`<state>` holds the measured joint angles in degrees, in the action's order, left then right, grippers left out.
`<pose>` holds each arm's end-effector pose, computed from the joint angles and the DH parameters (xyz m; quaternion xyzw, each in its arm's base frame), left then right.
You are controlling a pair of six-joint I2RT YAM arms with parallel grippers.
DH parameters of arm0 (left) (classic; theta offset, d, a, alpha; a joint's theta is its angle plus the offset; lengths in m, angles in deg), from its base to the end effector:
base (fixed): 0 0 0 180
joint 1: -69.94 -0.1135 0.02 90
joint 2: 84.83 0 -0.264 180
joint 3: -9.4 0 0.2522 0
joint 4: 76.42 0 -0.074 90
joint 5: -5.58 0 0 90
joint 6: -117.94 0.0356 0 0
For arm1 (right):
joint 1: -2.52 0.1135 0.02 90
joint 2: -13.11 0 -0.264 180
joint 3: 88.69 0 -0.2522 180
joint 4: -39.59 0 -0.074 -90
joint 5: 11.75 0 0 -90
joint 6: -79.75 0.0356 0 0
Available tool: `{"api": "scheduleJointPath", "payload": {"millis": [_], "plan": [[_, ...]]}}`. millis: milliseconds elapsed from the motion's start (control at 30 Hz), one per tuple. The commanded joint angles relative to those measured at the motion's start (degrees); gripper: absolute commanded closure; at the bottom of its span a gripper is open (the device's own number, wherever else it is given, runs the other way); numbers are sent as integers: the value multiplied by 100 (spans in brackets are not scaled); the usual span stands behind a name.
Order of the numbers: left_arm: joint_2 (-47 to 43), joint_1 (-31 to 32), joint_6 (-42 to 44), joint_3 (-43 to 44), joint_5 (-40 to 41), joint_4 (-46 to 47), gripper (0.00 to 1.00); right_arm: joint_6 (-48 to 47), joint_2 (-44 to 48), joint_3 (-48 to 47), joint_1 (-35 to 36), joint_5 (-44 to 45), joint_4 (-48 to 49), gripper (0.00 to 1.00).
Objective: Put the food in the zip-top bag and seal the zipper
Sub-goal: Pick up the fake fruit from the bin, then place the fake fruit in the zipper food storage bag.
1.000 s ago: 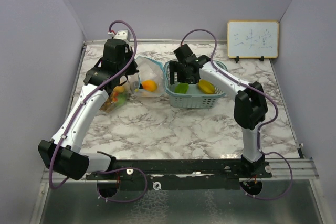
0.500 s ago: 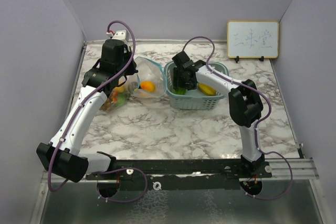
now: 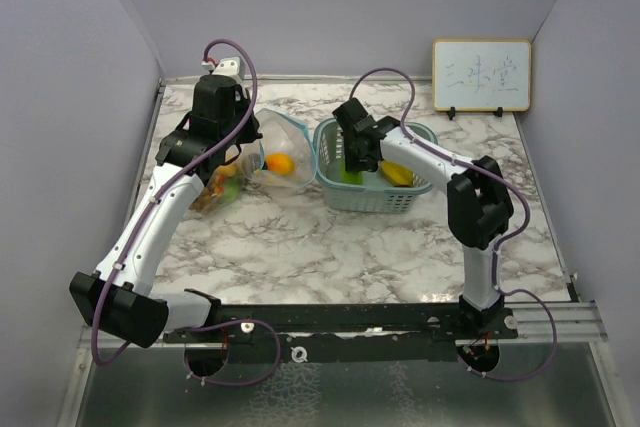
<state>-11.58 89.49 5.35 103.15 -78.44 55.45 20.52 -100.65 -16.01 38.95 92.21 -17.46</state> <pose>0.2623 -0.0892 0.4039 -0.0497 0.8533 -0.1443 0.4986 0.3474 0.2457 0.2297 -0.0199 0.9663 0.0274 0.2550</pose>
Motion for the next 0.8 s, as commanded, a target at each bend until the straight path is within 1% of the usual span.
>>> {"api": "scheduleJointPath", "payload": {"millis": [0, 100, 167, 233, 300, 400, 500, 567, 667, 733, 767], "plan": [[49, -34, 55, 100, -31, 180, 100, -867, 947, -168, 31, 14, 301, 89], [104, -35, 34, 113, -48, 183, 100, -1388, 1533, -192, 29, -642, 547, 89], [143, -44, 12, 129, -86, 193, 100, -1717, 1911, -170, 31, -1290, 859, 89], [183, -36, -33, 152, -136, 217, 100, -1938, 2226, -117, 31, -2119, 1255, 88], [233, -33, -74, 194, -212, 236, 100, -1945, 2373, -167, 31, -2880, 1584, 88], [289, -43, -126, 257, -284, 259, 100, -1656, 2281, -285, 38, -3836, 1960, 87], [317, -39, -148, 296, -332, 265, 100, -1216, 2121, -56, 66, -4152, 2485, 87], [319, -41, -152, 313, -357, 253, 100, -1008, 1956, 43, 81, -4210, 2811, 87], [302, -37, -158, 321, -363, 226, 100, -822, 1558, -64, 134, -4254, 2966, 87], [291, -35, -161, 316, -363, 212, 100, -766, 1324, -145, 209, -4271, 2983, 84], [280, -36, -153, 316, -358, 198, 100, -746, 1243, -167, 241, -4266, 2967, 81]]}}
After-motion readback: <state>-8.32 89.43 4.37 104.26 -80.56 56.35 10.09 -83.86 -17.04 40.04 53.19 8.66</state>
